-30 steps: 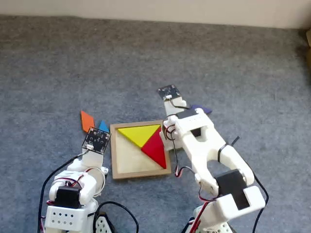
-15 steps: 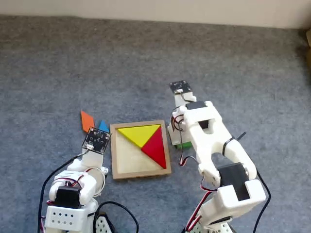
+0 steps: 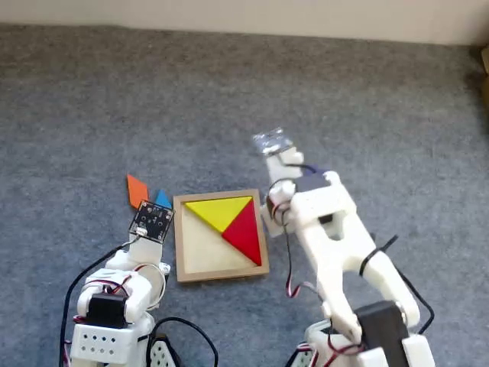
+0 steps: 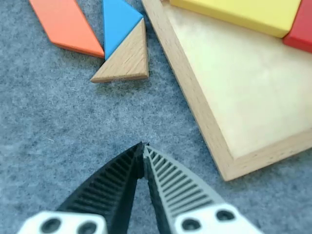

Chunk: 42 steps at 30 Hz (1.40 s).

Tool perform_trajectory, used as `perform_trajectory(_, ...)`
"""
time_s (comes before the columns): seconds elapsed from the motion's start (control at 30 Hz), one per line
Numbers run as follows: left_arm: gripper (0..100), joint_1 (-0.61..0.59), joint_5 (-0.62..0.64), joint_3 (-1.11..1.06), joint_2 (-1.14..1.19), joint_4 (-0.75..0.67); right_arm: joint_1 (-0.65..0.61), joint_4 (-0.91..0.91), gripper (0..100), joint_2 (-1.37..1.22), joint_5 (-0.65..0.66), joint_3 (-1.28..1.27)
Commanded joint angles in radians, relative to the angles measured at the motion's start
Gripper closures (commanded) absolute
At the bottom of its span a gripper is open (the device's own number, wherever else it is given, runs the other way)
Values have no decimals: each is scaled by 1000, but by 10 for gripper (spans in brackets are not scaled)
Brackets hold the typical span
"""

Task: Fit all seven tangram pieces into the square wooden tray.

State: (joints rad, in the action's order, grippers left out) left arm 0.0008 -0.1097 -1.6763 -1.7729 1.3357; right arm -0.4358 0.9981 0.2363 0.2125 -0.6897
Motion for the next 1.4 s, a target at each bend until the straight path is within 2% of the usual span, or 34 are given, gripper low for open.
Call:
perform_trajectory(0.0,993,-7,8,-19,-59,14,-102,-39,909,85,12,-27)
perform_trajectory(0.27,993,-7,8,-19,-59,14,-282,-81,909,87,12,-42)
perform_trajectory(0.7,993,-8,8,-19,-59,14,-464,-88,909,84,12,-44)
perform_trajectory(0.8,993,-8,8,-19,-59,14,-489,-88,906,64,12,-44)
perform_trajectory(0.97,993,-8,8,-19,-59,14,-516,-88,831,-33,12,-35)
perform_trajectory(1.1,993,-7,8,-19,-59,14,-515,-88,828,-56,9,-35)
perform_trajectory(1.23,993,-7,8,-19,-59,14,-515,-88,820,-61,-77,-33)
perform_trajectory(1.37,993,-7,8,-19,-59,14,-515,-87,750,-58,-84,-39)
